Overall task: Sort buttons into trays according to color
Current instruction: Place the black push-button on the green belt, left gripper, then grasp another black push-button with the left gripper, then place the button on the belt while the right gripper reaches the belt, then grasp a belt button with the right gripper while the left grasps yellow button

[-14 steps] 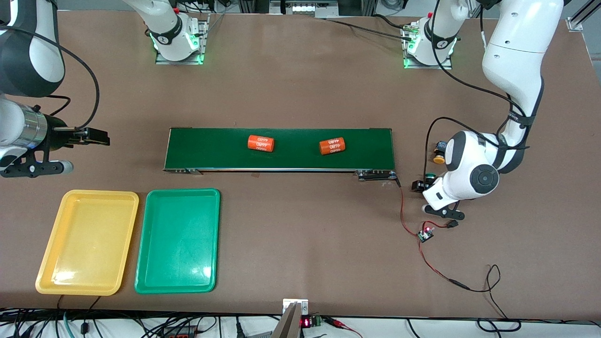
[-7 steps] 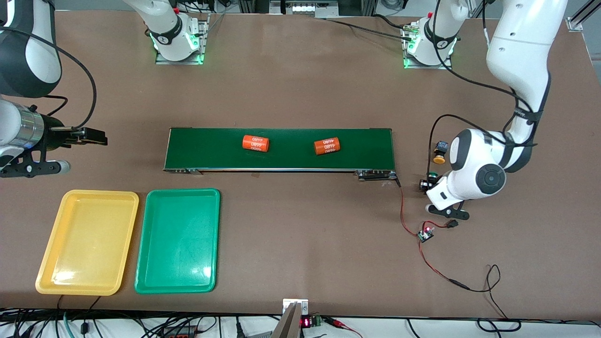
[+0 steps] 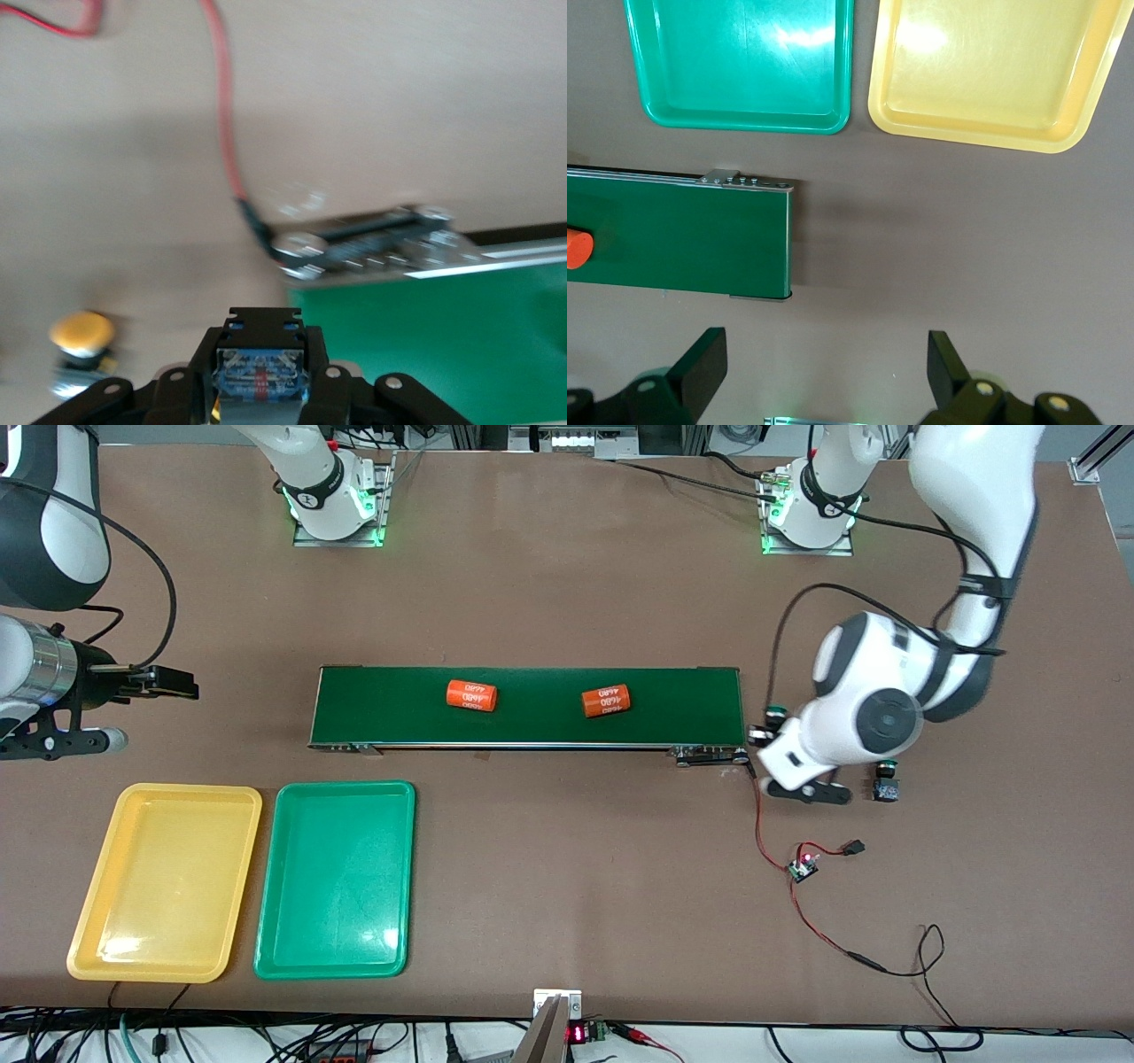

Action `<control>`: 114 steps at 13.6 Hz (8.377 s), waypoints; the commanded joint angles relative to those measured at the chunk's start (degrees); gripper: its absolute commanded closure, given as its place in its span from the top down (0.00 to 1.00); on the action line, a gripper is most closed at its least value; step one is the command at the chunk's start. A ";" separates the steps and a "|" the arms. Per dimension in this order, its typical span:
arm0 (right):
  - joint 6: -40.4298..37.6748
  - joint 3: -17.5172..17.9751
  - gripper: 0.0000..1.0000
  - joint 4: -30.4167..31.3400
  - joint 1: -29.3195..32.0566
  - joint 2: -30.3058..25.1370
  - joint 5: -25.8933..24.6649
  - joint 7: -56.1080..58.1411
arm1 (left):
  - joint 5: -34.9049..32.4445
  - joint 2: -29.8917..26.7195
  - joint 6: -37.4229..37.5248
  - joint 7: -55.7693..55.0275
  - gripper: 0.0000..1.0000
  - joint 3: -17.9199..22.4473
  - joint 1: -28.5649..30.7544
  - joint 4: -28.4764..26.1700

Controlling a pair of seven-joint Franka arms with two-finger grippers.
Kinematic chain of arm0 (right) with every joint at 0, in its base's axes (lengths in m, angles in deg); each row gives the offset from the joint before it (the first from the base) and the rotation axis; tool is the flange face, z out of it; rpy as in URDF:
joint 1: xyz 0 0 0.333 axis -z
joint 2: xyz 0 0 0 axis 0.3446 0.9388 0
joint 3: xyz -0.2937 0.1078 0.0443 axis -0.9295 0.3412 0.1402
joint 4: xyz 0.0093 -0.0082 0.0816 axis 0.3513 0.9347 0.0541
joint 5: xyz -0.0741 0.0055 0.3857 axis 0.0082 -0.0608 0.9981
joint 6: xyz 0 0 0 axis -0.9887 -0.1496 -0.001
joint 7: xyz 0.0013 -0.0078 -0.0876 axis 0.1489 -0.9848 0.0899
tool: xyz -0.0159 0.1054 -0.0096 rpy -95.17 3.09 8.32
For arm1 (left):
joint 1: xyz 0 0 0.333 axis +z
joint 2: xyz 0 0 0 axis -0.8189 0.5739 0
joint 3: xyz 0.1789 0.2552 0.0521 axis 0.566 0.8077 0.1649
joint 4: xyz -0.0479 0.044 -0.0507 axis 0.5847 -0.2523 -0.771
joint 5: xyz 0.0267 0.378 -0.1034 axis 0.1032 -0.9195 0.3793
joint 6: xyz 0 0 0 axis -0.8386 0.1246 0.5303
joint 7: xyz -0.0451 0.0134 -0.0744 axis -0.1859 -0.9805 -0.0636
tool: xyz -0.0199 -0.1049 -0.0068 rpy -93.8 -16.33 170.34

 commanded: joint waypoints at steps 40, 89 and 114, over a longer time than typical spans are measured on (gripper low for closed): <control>-0.21 0.18 1.00 0.78 0.87 -0.15 0.37 3.12 | -3.03 13.39 -13.91 28.00 0.77 19.38 6.26 2.00; 43.56 14.06 1.00 15.73 -31.04 11.27 -2.97 -56.04 | -6.63 -16.76 -11.59 22.28 1.00 11.73 3.89 -28.73; 48.39 12.48 0.07 13.53 -34.03 18.31 -7.81 -57.10 | -1.20 -13.51 -5.84 16.61 0.16 4.37 3.53 -20.60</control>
